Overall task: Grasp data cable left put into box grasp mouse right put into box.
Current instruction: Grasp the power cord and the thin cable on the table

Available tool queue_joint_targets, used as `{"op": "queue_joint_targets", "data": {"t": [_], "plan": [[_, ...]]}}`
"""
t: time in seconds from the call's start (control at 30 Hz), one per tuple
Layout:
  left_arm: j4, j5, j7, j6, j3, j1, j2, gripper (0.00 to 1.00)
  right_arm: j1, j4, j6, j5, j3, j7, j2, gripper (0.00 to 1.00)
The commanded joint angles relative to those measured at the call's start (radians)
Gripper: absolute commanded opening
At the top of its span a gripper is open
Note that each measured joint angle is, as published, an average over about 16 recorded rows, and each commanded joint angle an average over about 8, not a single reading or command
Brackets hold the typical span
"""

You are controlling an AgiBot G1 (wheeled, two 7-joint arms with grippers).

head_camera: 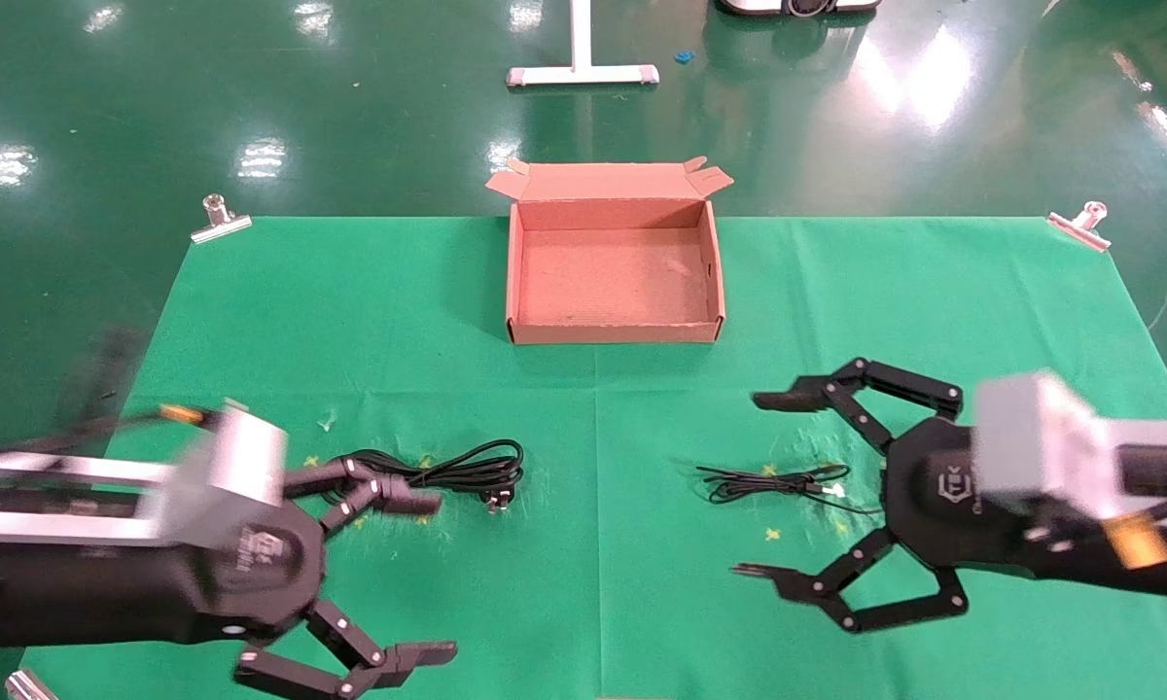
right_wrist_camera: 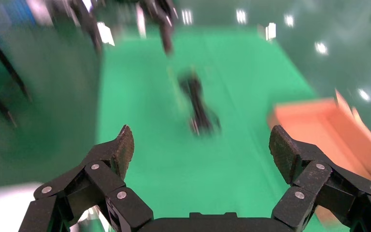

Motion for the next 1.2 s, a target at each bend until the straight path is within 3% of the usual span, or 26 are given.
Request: {"op": "queue_joint_targets", "data": {"t": [0.03,0.27,0.5,0.97,1.2], "plan": [[-0.010,0.116,-0.055,0.016,0.054,-0.055,0.017,1.00,0.006,0.010,0.022,-0.070,-0.012,-0.027,0.007,1.00],[0.050,0.409,-0.075,-0.041,0.160,-0.169,0.163,1.00,0.005,0.010,0.040,-0.086,-0.014,-0.008,0.014,1.00],[0.173,0.564,-0.040,-0.140,0.210,-0.199,0.270,1.00,-0.016,0.007,0.045,-0.073,0.000,0.005,0.049,1.00],[0.288,0.594,-0.002,-0.246,0.206,-0.182,0.321,1.00,-0.047,0.009,0.064,-0.078,0.008,-0.004,0.073,1.00],[0.291,0.570,0.015,-0.242,0.196,-0.181,0.313,1.00,-0.046,0.010,0.103,-0.158,-0.020,0.001,0.053,1.00]]}}
